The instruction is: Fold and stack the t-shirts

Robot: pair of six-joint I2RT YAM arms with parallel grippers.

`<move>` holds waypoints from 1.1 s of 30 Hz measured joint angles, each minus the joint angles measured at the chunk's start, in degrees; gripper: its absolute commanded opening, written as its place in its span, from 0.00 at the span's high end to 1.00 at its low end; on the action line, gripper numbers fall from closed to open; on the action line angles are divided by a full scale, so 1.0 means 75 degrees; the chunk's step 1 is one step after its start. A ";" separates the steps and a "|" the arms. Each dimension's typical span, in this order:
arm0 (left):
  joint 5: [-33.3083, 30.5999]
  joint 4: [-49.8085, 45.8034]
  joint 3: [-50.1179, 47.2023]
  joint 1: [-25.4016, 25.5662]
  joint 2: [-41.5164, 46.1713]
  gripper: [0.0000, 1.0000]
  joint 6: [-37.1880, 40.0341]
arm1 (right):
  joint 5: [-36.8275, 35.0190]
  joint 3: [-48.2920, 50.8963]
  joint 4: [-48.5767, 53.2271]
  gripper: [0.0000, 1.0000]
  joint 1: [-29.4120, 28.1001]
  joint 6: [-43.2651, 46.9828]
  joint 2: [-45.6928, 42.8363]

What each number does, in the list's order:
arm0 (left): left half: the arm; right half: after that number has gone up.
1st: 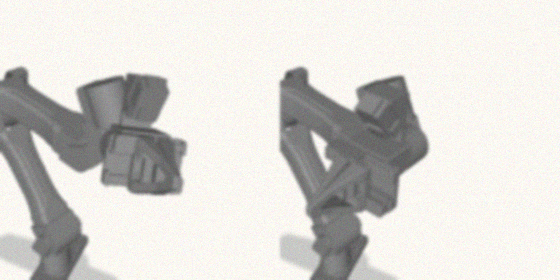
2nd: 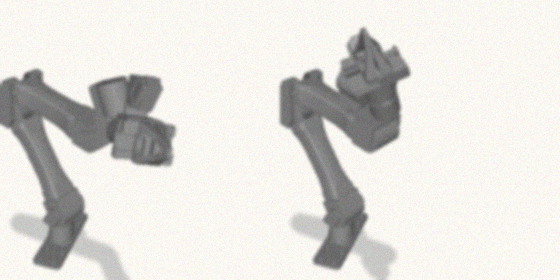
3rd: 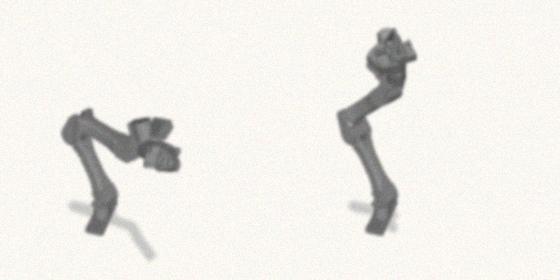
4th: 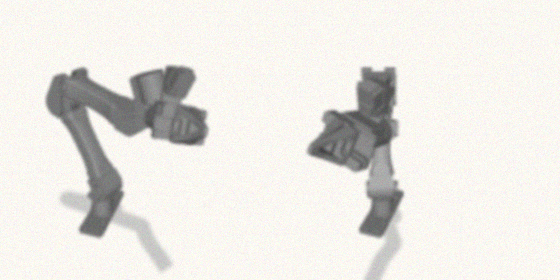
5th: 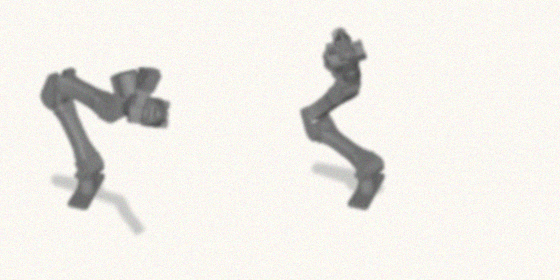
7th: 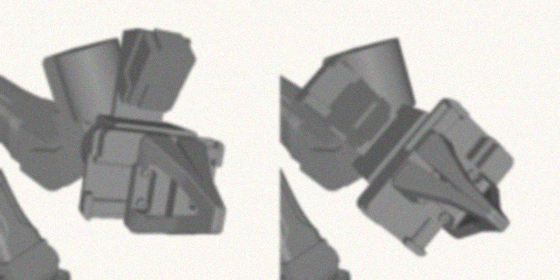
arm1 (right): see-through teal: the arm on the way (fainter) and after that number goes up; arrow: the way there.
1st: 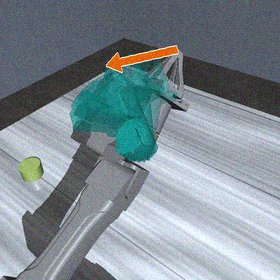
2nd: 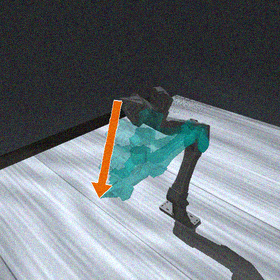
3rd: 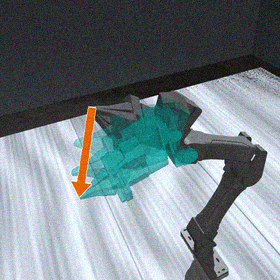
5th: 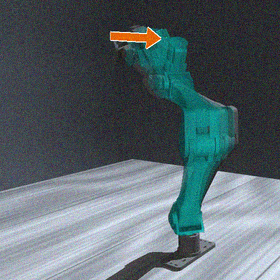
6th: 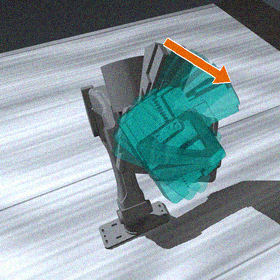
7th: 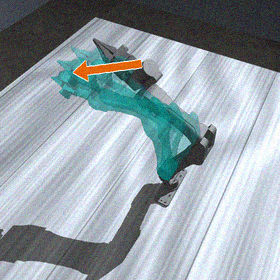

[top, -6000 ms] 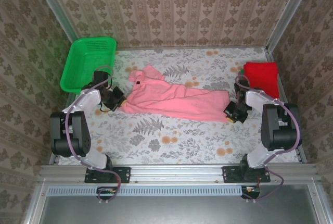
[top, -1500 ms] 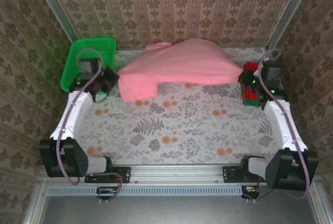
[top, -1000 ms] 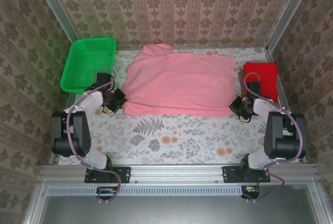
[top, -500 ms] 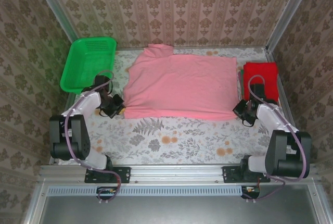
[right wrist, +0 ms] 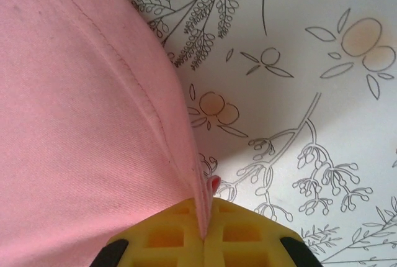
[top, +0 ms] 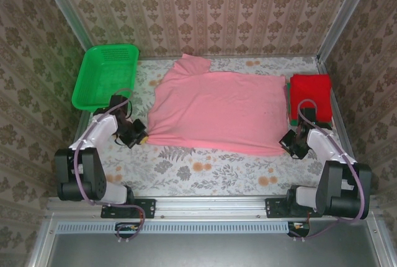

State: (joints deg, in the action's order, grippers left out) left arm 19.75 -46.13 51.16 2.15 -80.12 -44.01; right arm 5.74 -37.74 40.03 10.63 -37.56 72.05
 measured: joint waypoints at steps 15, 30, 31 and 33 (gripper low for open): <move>-0.0892 -0.0734 0.1049 0.0210 0.0105 0.11 0.0338 | -0.0178 -0.0227 0.0189 0.25 -0.0032 0.0259 -0.0886; -0.0664 0.1378 0.4940 0.1929 -0.5193 0.11 0.0694 | -0.0321 -0.2734 -0.2055 0.26 -0.1026 0.0589 0.3083; -0.0694 0.1413 0.4945 0.1912 -0.5342 0.11 0.0679 | -0.0323 -0.2841 -0.2145 0.27 -0.1040 0.0583 0.3299; -0.0664 0.1445 0.4945 0.1851 -0.5281 0.11 0.0632 | -0.0326 -0.3045 -0.2241 0.27 -0.1040 0.0560 0.3652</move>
State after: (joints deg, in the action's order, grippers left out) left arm 14.76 -35.29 88.25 16.03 -119.72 -39.27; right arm 3.29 -60.58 23.22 2.83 -33.36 99.44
